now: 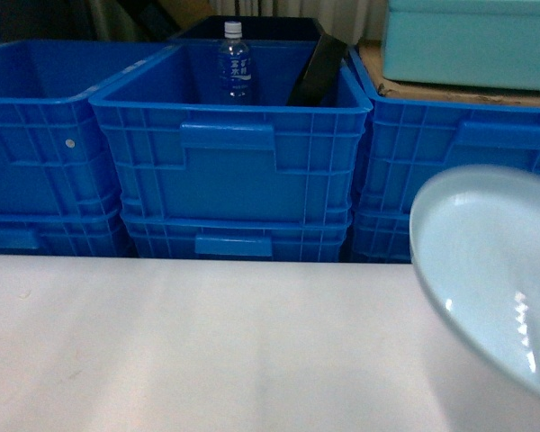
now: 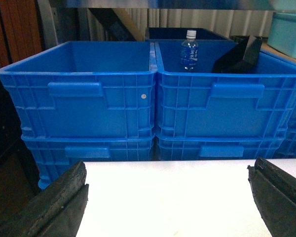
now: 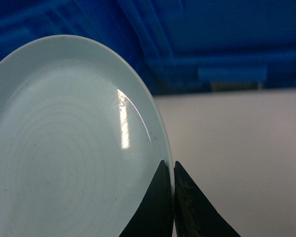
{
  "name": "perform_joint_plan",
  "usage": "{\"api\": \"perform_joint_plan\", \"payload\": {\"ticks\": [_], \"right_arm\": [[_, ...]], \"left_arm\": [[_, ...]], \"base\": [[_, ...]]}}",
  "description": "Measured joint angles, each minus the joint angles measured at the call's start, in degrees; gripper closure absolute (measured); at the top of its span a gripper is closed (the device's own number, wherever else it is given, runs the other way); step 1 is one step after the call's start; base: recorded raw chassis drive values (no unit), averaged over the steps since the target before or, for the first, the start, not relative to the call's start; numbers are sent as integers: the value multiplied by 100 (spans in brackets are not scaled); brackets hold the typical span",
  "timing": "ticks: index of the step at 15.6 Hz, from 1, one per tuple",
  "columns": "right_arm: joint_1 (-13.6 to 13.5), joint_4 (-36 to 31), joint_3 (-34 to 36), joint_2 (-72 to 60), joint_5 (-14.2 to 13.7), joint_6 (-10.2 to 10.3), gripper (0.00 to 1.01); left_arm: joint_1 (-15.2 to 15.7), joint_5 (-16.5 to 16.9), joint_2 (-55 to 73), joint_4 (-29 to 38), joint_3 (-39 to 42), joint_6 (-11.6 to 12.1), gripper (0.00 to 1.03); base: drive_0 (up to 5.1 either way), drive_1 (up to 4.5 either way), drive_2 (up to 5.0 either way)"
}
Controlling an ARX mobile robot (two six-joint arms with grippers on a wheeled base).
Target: Place blue tray on left shelf second layer neatly
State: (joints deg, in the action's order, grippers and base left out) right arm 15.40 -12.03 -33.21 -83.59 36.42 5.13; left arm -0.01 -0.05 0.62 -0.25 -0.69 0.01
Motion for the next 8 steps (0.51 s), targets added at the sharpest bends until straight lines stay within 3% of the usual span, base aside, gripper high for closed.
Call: {"api": "perform_joint_plan", "payload": {"ticks": [1,2,3,8], "right_arm": [[-317,-24,81,1856,-861,-20,99],[-734,-77,627,2997,-1537,35,99],[-1176,129,933,3279,-1998,190,99],[-1084,-52,1038,3246,-1930,79,99]], "left_arm": [[0,2,0,0,0,0,5],[0,0,0,0,0,2,5],[0,2,0,0,0,0,5],[0,2,0,2,0,0,5]], "base": [[0,0,0],[0,0,0],[0,0,0],[0,0,0]]}}
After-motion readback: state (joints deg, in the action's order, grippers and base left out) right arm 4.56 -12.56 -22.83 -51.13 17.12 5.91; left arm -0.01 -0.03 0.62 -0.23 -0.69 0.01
